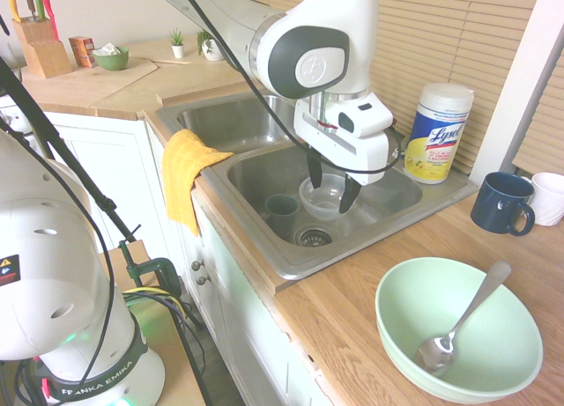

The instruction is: Put the spoon into the sink

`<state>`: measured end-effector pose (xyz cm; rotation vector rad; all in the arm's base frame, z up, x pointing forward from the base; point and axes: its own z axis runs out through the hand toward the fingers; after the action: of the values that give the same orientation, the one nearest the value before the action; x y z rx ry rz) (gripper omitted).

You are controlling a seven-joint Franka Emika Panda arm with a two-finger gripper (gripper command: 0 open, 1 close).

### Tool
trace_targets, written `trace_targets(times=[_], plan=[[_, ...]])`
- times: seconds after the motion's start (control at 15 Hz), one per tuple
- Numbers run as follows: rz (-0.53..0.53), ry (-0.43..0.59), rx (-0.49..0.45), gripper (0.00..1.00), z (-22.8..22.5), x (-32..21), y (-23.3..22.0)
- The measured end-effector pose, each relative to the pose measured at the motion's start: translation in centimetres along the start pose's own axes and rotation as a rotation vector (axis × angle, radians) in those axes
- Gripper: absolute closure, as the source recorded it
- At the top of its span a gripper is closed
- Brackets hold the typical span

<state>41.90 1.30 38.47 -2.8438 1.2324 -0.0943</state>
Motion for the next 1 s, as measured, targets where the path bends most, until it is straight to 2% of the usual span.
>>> trace_targets(times=[0.27, 0.6, 1.0], plan=[[0.007, 0.010, 0.008, 0.00, 0.0, 0.4, 0.1], [0.036, 0.094, 0.030, 0.00, -2.3, 2.5, 1.9], [0.099, 0.164, 0.066, 0.00, -6.0, 6.7, 7.9]])
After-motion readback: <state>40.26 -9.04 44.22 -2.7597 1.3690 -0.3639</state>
